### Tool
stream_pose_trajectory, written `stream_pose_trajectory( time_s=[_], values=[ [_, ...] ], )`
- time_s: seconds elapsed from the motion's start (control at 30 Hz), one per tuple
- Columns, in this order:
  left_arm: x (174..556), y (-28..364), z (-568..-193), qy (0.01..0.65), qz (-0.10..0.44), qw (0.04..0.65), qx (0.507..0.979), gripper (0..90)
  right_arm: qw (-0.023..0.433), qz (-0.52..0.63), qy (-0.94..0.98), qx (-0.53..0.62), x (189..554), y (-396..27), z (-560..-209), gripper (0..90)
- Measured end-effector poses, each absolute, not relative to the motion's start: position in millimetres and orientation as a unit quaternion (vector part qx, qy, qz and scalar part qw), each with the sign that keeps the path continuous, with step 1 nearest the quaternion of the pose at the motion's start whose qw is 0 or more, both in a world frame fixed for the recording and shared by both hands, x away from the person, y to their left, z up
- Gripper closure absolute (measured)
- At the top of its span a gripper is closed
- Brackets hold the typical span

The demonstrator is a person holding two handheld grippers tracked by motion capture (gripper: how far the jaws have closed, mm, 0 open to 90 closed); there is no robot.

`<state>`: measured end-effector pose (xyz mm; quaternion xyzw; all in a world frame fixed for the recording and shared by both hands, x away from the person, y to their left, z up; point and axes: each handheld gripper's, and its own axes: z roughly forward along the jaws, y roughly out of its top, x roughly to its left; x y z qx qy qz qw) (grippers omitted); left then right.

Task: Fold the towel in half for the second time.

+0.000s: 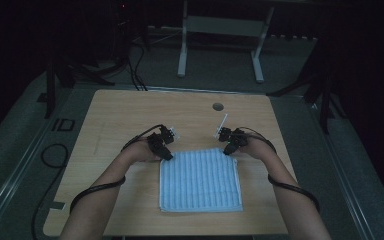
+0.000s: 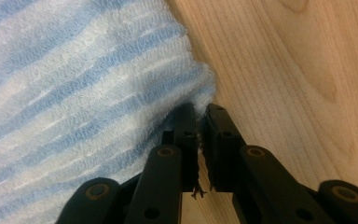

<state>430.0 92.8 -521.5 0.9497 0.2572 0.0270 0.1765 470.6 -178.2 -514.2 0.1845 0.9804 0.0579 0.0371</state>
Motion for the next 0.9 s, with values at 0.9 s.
stream_pose_trajectory(
  time_s=[0.9],
  values=[
    [337,127,-447,0.202,0.126,0.278,0.931,85.6,0.163,0.202,0.956,0.135,362,-215,-411,87.4]
  ],
)
